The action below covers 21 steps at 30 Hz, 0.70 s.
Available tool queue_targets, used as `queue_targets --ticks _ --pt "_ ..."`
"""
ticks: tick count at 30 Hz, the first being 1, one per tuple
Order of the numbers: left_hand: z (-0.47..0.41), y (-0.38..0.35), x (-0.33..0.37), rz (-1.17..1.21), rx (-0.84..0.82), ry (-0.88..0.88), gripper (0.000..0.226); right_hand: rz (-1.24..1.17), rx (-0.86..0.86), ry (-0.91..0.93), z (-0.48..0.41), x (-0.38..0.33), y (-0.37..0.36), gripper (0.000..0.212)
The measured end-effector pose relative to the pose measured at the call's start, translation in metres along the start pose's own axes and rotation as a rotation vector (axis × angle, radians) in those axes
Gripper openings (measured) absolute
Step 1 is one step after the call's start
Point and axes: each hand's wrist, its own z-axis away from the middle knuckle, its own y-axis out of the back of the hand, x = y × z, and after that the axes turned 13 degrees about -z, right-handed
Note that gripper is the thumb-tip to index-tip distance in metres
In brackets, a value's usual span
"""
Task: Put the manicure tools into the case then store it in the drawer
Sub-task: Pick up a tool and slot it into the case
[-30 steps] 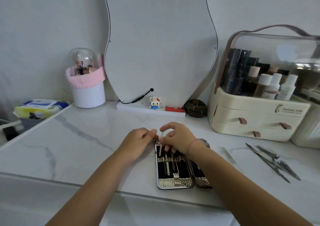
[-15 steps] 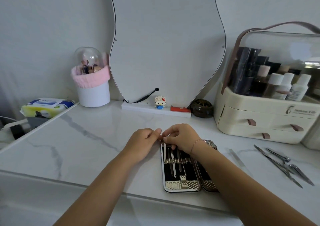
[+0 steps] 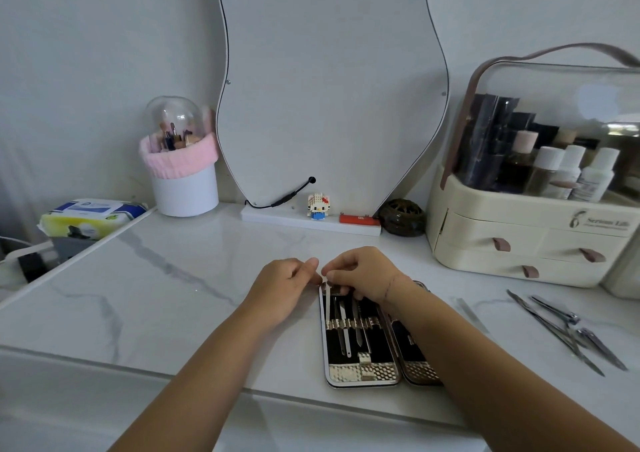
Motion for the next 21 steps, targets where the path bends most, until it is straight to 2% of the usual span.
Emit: queue_targets --ticks 2,5,14,21 --pt "0.0 0.0 0.0 -0.002 -0.005 0.0 0.039 0.001 0.014 -0.049 -0.005 -0.003 -0.002 0.008" --pt "-0.001 0.0 0.0 -0.015 -0.011 -0.014 0.039 0.006 0.018 -0.086 -0.012 -0.004 -0.003 0.016" --pt "-0.003 -0.001 -0.002 -0.03 -0.024 -0.027 0.04 -0.038 -0.021 -0.078 -0.009 -0.005 0.0 0.012" --pt "-0.003 -0.001 -0.003 -0.016 -0.023 -0.019 0.039 -0.077 0.056 -0.136 -0.013 -0.007 -0.001 0.007"
